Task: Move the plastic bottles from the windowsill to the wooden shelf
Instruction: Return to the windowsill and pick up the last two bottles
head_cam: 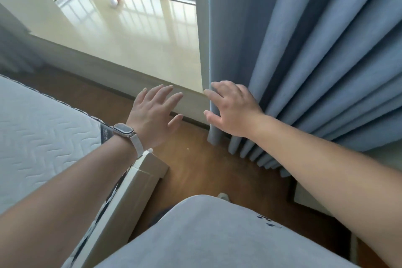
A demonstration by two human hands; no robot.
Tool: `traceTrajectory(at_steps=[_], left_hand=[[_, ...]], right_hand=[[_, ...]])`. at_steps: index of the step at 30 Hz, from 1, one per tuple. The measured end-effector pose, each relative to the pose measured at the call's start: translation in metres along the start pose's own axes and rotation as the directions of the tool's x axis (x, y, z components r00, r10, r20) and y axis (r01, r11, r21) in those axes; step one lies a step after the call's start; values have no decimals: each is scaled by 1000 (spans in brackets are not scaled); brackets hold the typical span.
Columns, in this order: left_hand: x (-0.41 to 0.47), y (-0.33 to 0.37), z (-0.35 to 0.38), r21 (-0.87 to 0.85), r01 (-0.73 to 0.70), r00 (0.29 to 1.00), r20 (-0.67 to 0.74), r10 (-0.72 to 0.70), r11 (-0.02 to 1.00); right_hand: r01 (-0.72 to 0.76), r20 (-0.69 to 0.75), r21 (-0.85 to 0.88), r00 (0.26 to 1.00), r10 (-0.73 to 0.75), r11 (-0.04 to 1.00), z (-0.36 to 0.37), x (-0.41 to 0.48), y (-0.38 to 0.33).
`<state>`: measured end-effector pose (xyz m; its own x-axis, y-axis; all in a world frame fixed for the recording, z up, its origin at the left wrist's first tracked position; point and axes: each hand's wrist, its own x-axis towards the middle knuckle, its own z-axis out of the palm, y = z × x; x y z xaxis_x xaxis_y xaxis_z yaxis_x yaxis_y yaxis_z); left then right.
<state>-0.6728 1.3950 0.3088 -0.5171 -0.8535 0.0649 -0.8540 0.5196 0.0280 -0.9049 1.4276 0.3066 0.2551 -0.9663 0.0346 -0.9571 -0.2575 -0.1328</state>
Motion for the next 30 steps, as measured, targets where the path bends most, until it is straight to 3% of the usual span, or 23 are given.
traceTrajectory(at_steps=[6, 15, 30], left_hand=[[4, -20, 4, -38, 146, 989, -36, -147, 989], [30, -69, 22, -146, 259, 962, -51, -268, 955], [120, -272, 17, -160, 253, 960, -79, -268, 954]], right_hand=[[128, 10, 5, 992, -128, 992, 6, 36, -6], [164, 122, -27, 980, -160, 986, 15, 107, -16], [160, 173, -102, 975, -141, 982, -4, 318, -86]])
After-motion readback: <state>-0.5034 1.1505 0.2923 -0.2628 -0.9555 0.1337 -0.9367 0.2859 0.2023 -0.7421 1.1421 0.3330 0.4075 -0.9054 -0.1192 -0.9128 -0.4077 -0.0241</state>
